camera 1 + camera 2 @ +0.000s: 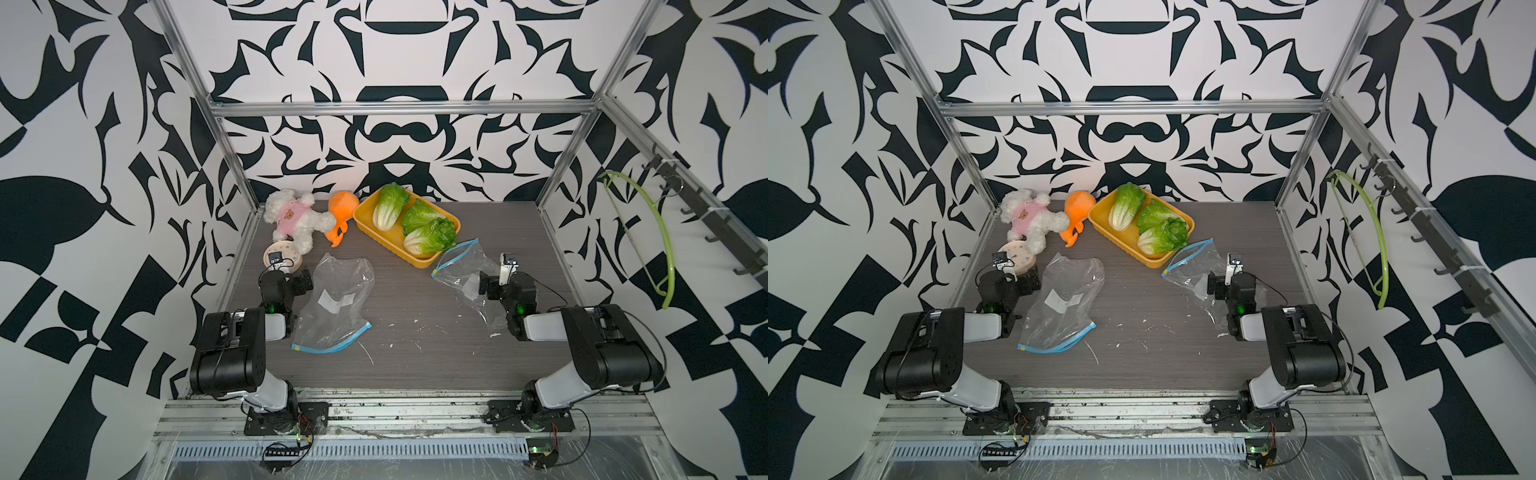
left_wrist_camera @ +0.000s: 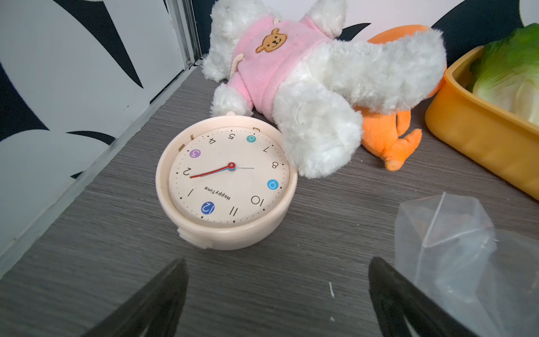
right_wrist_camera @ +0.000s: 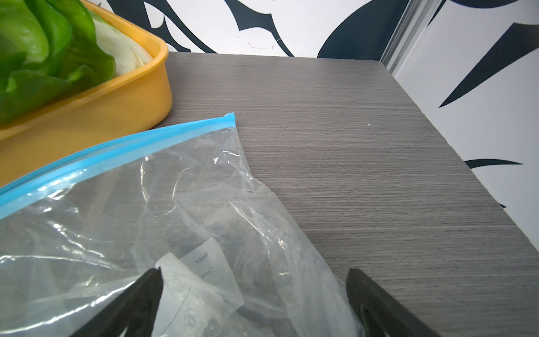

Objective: Put the chinese cabbages into a zipper bag and zip it
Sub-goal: Move the basket to the center of the board.

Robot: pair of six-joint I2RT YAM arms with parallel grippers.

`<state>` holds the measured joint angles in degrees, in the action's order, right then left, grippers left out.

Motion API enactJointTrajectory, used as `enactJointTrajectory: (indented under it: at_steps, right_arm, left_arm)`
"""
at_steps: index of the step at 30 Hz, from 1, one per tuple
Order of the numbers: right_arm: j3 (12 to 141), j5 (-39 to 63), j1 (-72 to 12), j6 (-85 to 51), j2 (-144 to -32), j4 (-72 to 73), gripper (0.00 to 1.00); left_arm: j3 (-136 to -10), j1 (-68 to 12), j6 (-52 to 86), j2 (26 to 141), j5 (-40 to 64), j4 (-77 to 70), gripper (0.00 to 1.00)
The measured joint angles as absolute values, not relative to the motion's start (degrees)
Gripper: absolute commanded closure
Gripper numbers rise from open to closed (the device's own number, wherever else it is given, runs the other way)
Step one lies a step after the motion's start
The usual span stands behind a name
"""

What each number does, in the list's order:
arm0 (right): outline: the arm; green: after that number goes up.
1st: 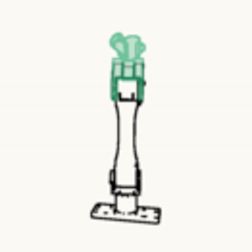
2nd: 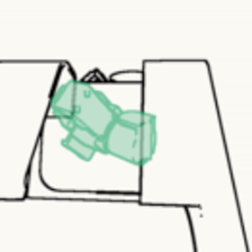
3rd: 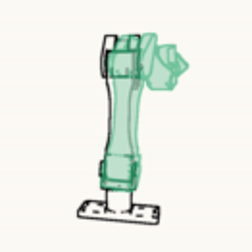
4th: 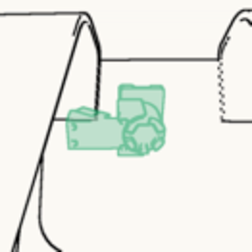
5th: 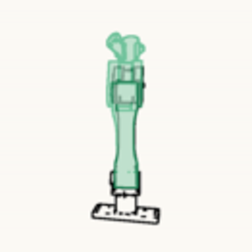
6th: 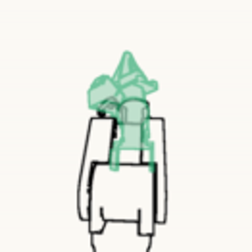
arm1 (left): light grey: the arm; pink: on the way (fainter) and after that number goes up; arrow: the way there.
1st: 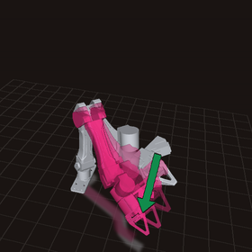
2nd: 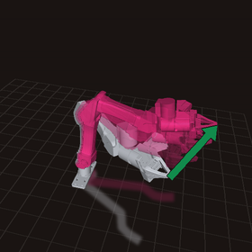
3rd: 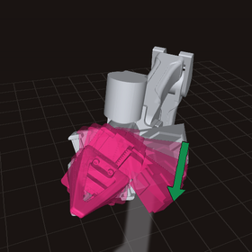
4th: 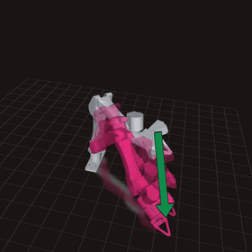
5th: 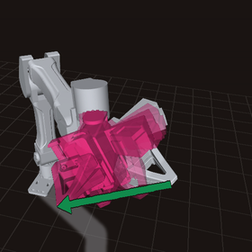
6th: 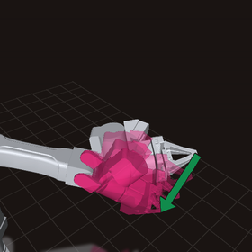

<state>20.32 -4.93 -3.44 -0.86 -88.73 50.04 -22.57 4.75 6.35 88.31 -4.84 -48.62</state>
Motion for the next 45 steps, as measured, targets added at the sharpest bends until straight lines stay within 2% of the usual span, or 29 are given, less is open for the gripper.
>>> enactJointTrajectory:
  at_steps: [4, 9, 14, 19, 26, 30, 33, 37, 45]
  right_arm:
    - [19.2, -5.1, -3.5, -0.9, -88.2, 50.7, 0.0]
    - [17.8, -6.1, -3.9, -1.0, -83.2, 47.5, 0.0]
    - [21.7, -8.5, -4.0, -2.9, -74.8, 36.3, 0.0]
    - [29.1, -14.0, -4.0, -10.7, -69.8, 21.3, 0.0]
    - [36.2, -14.3, -1.3, -21.2, -64.7, 3.5, 0.0]
    - [36.4, -10.6, 0.4, -25.6, -62.0, -2.9, 0.0]
    - [37.5, -8.4, -0.3, -28.6, -61.2, -8.8, 0.05]
    - [44.3, -9.1, -6.7, -32.7, -62.9, -18.6, 0.06]
    - [56.3, -12.6, -24.5, -46.0, -71.9, -27.4, 0.14]
  left_arm:
    - [-22.5, 4.8, 6.3, 87.1, -4.6, -47.9, 0.01]
    - [-21.9, 4.8, 6.6, 75.5, -4.8, -42.5, 0.01]
    - [-21.9, 4.8, 8.7, 62.2, -5.3, -38.5, 0.01]
    - [-21.9, 4.8, 13.9, 55.1, -6.9, -33.4, 0.01]
    - [-23.3, 4.9, 30.9, 52.6, -13.6, -23.0, 0.01]
    - [-27.3, 5.0, 35.5, 55.2, -11.6, -15.8, 0.01]
    - [-30.8, 4.8, 36.9, 55.8, -8.1, -11.1, 0.01]
    - [-33.9, 2.0, 37.5, 54.6, -5.1, -5.7, 0.01]
    - [-38.1, -10.5, 36.3, 54.8, -2.5, 3.5, 0.01]
